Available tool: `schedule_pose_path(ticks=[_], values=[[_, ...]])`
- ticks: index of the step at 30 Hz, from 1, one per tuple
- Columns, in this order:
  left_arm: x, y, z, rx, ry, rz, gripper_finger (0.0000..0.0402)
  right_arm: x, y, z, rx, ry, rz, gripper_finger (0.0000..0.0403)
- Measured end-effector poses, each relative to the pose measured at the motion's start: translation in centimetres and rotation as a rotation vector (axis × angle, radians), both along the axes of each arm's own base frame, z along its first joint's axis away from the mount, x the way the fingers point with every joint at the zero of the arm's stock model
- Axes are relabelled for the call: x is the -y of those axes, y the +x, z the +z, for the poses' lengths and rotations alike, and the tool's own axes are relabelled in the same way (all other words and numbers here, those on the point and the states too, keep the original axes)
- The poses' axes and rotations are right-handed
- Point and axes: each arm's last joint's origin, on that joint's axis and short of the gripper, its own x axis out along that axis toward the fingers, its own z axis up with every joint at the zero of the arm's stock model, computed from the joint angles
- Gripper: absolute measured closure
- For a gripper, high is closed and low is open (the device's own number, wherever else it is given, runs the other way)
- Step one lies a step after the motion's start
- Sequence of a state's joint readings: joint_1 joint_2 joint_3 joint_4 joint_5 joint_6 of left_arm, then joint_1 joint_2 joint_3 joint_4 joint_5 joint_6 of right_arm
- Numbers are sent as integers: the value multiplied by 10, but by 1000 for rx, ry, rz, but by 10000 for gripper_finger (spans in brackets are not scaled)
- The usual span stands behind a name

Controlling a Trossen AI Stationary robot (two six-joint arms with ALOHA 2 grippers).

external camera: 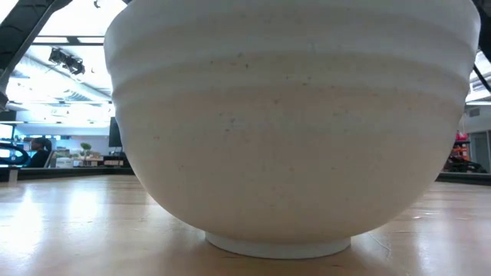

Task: Nest bowls inside each other
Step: Stack the stacked white bowls on top of the black bowl, then stack the bottom white bowl on top of the top white bowl

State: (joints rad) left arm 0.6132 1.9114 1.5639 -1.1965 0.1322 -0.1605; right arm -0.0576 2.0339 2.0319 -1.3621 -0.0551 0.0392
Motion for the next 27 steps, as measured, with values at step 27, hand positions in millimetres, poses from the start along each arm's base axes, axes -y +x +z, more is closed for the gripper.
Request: schedule_pose_path(ticks=[27], values=[[3, 1, 0, -8, -6, 11, 370, 33, -2, -11, -43, 66, -56, 395]])
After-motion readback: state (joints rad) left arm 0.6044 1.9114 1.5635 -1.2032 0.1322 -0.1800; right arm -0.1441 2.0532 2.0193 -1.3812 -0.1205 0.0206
